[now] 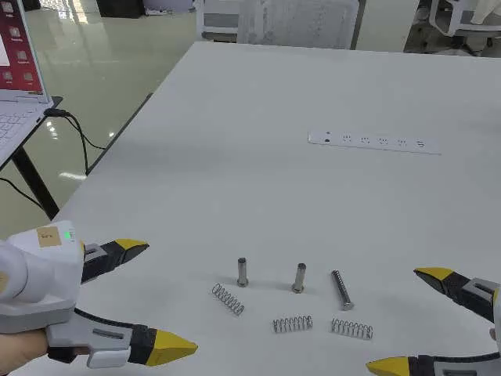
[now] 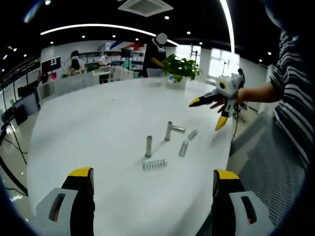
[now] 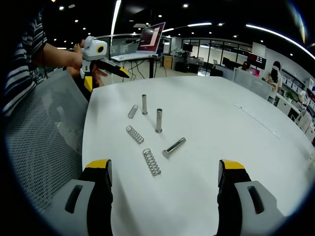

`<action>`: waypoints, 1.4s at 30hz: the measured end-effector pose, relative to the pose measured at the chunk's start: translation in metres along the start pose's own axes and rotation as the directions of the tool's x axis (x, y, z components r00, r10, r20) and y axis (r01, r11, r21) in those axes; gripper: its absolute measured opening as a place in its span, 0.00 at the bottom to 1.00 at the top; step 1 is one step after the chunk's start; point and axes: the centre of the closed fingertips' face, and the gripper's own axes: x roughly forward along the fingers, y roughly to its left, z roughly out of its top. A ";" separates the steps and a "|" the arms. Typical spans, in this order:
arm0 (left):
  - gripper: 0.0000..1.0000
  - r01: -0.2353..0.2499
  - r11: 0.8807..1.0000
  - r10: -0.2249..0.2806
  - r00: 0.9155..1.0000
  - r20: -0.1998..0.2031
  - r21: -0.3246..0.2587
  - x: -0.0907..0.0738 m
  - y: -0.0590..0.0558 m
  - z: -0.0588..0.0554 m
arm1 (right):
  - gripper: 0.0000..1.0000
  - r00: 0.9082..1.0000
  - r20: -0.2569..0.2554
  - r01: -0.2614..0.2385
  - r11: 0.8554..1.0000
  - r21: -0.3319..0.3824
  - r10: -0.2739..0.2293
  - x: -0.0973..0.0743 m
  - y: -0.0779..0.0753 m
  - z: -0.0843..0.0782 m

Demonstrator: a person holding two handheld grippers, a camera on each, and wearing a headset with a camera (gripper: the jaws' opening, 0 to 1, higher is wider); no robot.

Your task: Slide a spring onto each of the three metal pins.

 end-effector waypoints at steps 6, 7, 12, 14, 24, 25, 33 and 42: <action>0.98 0.002 1.000 -0.002 1.000 0.001 0.006 0.000 0.001 0.002 | 0.89 1.000 0.007 -0.001 1.000 0.002 0.001 -0.002 0.001 0.001; 0.98 0.000 1.000 0.000 1.000 0.000 0.005 0.000 0.002 0.002 | 0.89 1.000 0.007 -0.003 1.000 0.004 0.003 -0.002 0.001 0.001; 0.98 -0.003 1.000 0.003 1.000 0.001 0.001 0.000 0.002 0.001 | 0.90 1.000 0.006 -0.004 1.000 0.003 0.004 -0.002 0.000 -0.001; 0.98 -0.002 1.000 0.002 1.000 0.001 -0.002 0.000 0.002 0.000 | 0.91 1.000 0.006 -0.006 1.000 0.006 0.006 -0.001 0.000 -0.001; 0.98 -0.004 1.000 0.005 0.999 0.036 -0.029 0.000 0.005 0.005 | 0.92 1.000 -0.005 -0.031 0.999 -0.011 0.031 0.004 0.009 -0.002; 0.98 -0.001 1.000 0.002 1.000 0.029 -0.022 0.000 0.004 0.004 | 0.92 0.999 -0.006 -0.034 0.999 -0.011 0.034 0.004 0.009 -0.002; 0.98 0.004 1.000 -0.004 1.000 0.016 -0.025 -0.001 0.003 0.000 | 0.94 0.999 -0.006 -0.035 0.999 -0.009 0.035 0.004 0.006 -0.002; 0.98 0.013 1.000 -0.013 1.000 0.008 -0.019 -0.001 0.003 -0.002 | 0.99 0.998 -0.002 -0.055 0.998 -0.015 0.055 0.005 0.004 -0.005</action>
